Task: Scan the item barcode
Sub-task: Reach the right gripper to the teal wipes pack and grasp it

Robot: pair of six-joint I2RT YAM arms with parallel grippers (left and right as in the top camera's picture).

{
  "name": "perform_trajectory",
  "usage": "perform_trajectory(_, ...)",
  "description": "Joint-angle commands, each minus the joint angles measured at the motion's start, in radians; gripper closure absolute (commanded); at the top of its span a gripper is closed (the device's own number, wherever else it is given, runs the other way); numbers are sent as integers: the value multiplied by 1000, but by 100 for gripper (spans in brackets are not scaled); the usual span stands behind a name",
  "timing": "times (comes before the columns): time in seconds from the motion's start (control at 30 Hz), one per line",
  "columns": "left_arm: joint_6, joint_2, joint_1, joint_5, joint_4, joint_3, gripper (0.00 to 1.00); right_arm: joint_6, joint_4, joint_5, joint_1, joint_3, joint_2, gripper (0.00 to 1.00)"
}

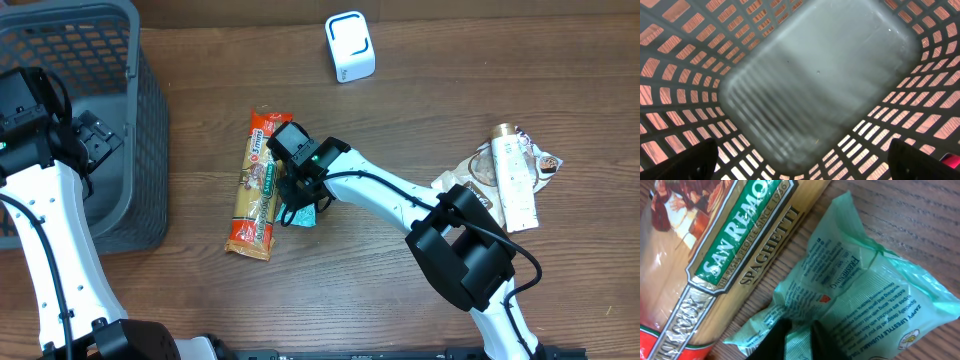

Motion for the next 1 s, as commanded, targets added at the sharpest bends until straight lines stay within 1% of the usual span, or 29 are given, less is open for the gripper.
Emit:
perform_trajectory(0.0,-18,3,-2,8,-3,-5,0,12,-3,23,1,-7,34,63)
perform_trajectory(0.07,-18,3,-2,8,-3,-5,0,12,-3,23,2,-7,34,57)
perform_trajectory(0.1,-18,3,-2,8,-3,-5,0,11,-3,23,1,-7,34,51)
perform_trajectory(0.33,-18,3,-2,8,-3,-5,0,3,-6,24,1,-7,34,45)
perform_trajectory(0.37,-18,3,-2,8,-3,-5,0,-7,-5,28,1,-7,34,43)
perform_trajectory(0.43,-18,3,-2,8,-3,-5,0,-52,-4,54,-1,5,32,33)
perform_trajectory(0.47,-18,3,-2,8,-3,-5,0,-79,-16,83,-8,25,31,30)
perform_trajectory(0.5,-18,3,-2,8,-3,-5,0,-109,-30,108,-16,47,29,27)
perform_trajectory(0.57,-18,3,-2,8,-3,-5,1,-220,-72,142,-41,108,23,25)
perform_trajectory(0.7,-18,3,-2,8,-3,-5,1,-451,-138,125,-94,208,21,24)
perform_trajectory(0.77,-18,3,-2,8,-3,-5,0,-592,-129,89,-117,216,21,24)
perform_trajectory(0.8,-18,3,-2,8,-3,-5,0,-638,-116,76,-126,215,21,24)
perform_trajectory(0.97,-18,3,-2,8,-3,-5,0,-784,-13,-50,-181,189,33,24)
